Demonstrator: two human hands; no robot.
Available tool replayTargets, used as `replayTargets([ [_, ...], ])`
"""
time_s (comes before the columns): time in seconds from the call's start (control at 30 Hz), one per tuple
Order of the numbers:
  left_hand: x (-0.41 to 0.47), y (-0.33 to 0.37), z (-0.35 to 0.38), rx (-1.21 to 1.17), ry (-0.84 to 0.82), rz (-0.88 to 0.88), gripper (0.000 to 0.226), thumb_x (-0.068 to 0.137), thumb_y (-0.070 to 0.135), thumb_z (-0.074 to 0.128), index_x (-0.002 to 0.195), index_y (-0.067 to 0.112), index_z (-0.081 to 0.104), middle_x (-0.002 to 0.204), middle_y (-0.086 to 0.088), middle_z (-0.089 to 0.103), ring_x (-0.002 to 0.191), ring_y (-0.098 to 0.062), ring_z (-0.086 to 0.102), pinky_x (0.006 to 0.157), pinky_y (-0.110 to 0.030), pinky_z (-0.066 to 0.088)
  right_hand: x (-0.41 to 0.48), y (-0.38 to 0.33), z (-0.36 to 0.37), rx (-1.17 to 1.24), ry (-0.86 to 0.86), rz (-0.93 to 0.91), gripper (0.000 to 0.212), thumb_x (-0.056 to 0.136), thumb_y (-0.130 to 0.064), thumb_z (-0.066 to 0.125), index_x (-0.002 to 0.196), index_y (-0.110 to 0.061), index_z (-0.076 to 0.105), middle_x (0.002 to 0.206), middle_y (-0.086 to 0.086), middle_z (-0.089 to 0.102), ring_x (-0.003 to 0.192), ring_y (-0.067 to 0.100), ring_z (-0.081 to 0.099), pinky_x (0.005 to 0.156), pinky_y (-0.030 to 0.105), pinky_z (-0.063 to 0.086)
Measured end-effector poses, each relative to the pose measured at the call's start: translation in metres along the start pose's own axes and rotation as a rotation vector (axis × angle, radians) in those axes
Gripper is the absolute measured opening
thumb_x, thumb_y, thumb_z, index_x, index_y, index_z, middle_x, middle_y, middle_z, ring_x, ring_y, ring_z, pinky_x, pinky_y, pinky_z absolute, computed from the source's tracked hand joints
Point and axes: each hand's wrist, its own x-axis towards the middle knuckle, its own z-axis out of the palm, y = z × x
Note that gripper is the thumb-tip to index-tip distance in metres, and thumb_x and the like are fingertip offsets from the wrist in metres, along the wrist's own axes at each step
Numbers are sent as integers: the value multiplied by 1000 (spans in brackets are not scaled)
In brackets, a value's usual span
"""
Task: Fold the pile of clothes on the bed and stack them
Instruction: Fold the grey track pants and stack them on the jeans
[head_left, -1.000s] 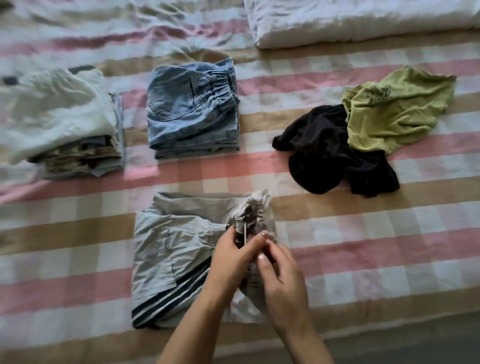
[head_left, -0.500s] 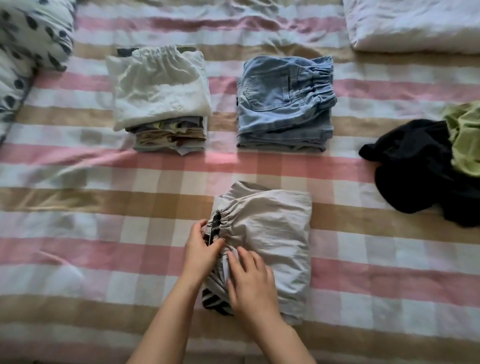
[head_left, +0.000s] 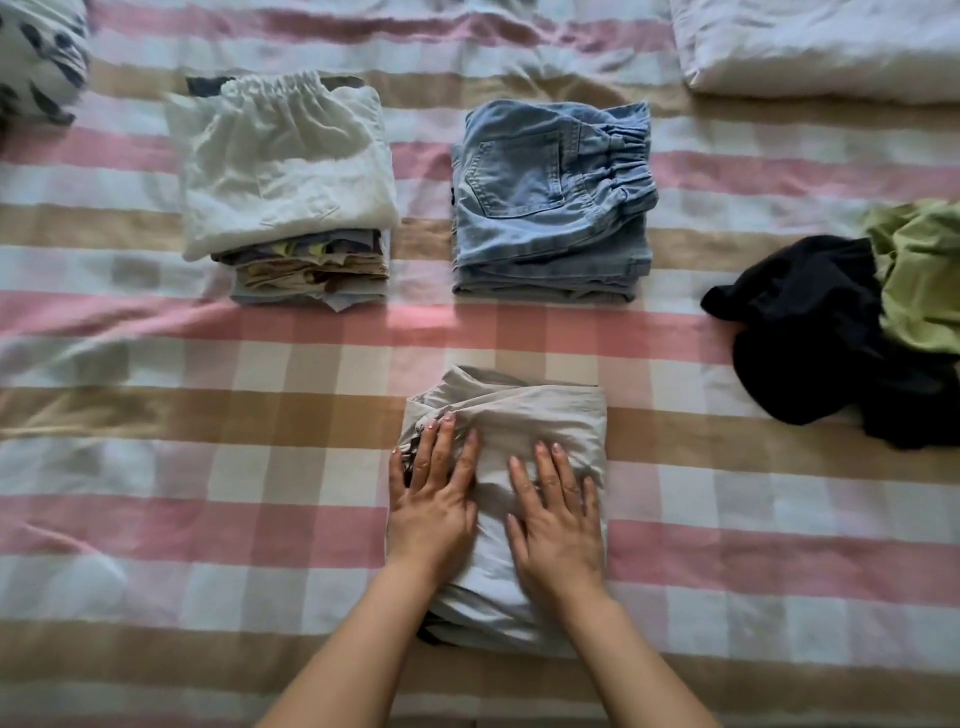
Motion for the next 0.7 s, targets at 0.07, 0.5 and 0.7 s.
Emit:
replayTargets([
  [0.07, -5, 0, -5, -84, 46, -55, 73, 74, 29, 31, 145, 23, 14, 152, -9, 20, 142, -21, 9, 113, -43, 10, -13, 9, 0, 76, 21, 51, 65, 79, -40, 48, 140, -20, 38, 148, 12, 30, 141, 20, 19, 108, 41, 14],
  [0.5, -16, -14, -16, -651, 52, -508, 73, 84, 30, 65, 142, 7, 26, 140, -17, 41, 130, -30, 37, 104, -38, 33, -52, 23, 7, 564, 114, 403, 67, 90, -33, 56, 143, -5, 26, 141, 19, 34, 129, 27, 31, 105, 37, 31],
  [0.7, -29, -12, -22, -792, -9, -623, 43, 83, 32, 67, 116, 10, 49, 111, -11, 62, 105, -28, 56, 79, -28, 40, -21, 29, -7, 835, 21, 720, 44, 84, -27, 66, 117, -2, 51, 114, 18, 59, 104, 32, 56, 82, 33, 43],
])
